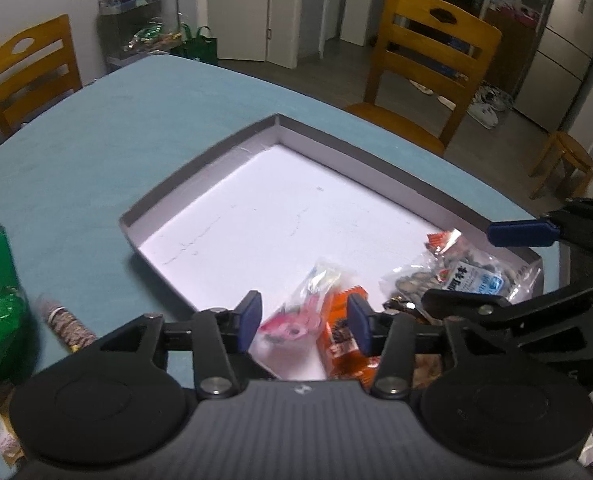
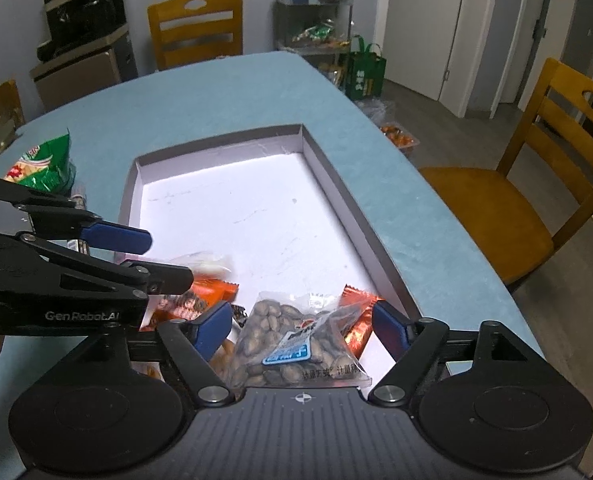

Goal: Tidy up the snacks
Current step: 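Move both open tools away from the tray toward the remaining snacks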

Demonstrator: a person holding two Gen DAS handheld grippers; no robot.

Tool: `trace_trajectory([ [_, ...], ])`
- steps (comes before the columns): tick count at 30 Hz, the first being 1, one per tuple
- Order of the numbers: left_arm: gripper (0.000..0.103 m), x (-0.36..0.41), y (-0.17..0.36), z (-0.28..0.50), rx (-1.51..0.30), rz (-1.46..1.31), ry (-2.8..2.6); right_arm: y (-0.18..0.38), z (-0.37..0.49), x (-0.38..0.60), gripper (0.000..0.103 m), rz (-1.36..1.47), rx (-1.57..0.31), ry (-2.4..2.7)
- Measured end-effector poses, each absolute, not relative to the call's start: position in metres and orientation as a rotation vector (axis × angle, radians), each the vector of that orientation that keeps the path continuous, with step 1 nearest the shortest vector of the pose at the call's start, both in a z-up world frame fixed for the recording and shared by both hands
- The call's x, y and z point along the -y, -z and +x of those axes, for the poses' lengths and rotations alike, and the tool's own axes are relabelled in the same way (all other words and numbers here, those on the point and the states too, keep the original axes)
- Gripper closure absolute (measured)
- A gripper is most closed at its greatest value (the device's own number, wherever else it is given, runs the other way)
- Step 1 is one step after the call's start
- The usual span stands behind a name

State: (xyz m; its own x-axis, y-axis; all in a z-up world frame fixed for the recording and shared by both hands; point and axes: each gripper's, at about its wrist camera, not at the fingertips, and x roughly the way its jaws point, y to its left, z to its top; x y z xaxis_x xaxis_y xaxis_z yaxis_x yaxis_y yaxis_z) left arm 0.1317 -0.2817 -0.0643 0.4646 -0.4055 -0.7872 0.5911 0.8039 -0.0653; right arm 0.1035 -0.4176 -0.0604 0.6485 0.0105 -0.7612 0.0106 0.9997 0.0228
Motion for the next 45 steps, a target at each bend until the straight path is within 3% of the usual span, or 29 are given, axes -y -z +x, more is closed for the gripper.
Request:
trace_trajectory([
  [8,0.03,0.256,0.048,0.125,-0.841,0.204,0.519,0.049,0.106,0.411,0.004,0.02,-0.82,0.011],
  [10,0.019,0.245,0.044,0.123,-0.829,0.191,0.475,0.047,0.108,0.409,0.0,0.023,-0.808,0.005],
  [12,0.016,0.233,0.039,0.121,-0.817,0.186,0.434,0.046,0.11,0.404,0.0,0.028,-0.802,-0.016],
  [30,0.015,0.113,0.019,0.084,-0.815,0.068,0.189,0.025,0.131,0.314,0.0,-0.079,-0.742,-0.283],
  [45,0.015,0.069,0.032,0.085,-0.844,0.053,0.062,0.032,0.149,0.257,0.0,-0.195,-0.741,-0.436],
])
